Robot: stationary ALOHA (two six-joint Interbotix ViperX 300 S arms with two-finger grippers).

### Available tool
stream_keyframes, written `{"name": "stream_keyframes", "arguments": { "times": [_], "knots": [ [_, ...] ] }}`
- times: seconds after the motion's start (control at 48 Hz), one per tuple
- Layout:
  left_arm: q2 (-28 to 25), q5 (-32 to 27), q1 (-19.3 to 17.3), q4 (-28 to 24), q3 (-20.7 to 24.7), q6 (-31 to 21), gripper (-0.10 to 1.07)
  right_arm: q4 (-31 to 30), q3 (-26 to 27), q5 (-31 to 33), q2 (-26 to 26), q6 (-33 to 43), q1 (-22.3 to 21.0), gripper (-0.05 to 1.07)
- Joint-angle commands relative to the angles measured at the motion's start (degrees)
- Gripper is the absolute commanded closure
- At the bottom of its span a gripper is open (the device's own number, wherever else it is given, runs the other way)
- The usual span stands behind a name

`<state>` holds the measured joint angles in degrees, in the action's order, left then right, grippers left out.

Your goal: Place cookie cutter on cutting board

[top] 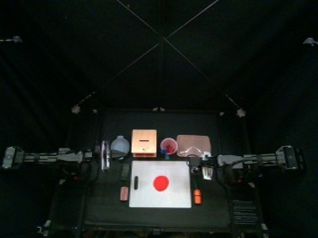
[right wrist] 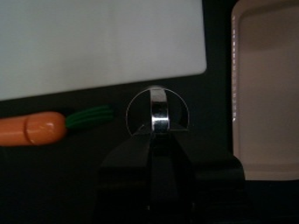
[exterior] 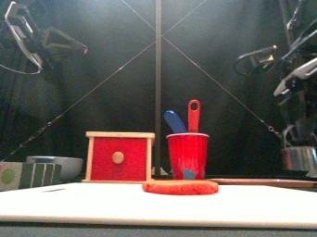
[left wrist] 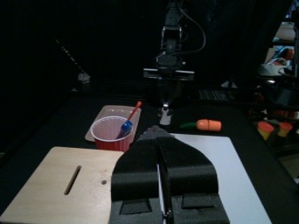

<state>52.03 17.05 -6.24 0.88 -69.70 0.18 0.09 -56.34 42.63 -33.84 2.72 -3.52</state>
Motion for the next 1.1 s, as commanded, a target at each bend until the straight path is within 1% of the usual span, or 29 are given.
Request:
{"name": "stream_keyframes", "arguments": {
  "times": [0.0,0.125,0.333,0.521,0.688,0.875,1.083],
  "knots": [
    [-0.26,0.53,-0.35,0.09,0.7,0.0,0.98,0.18,3.78,0.97,-0.44,0.18,0.97,0.52],
    [-0.26,0.53,-0.7,0.09,0.44,0.0,0.98,-0.26,5.98,0.0,1.93,0.26,2.81,0.52],
    [-0.26,0.62,-1.49,0.35,-0.09,-0.26,0.98,-0.18,9.93,-2.64,10.28,0.35,4.92,0.52],
    [-0.26,0.53,-2.37,1.93,-0.53,0.0,0.98,2.64,12.39,-6.06,16.17,0.44,5.27,0.52],
    [-0.26,0.53,-2.46,2.02,-0.79,0.0,0.98,2.81,13.18,-8.44,19.16,0.44,5.27,0.52],
    [-0.26,0.53,-2.37,2.02,-0.79,-0.09,0.98,2.9,14.06,-11.43,21.27,0.44,5.19,0.51],
    [-0.26,0.53,-2.2,2.02,-0.88,-0.09,0.98,2.99,15.03,-11.78,23.64,0.44,5.27,0.51]
  ]
}}
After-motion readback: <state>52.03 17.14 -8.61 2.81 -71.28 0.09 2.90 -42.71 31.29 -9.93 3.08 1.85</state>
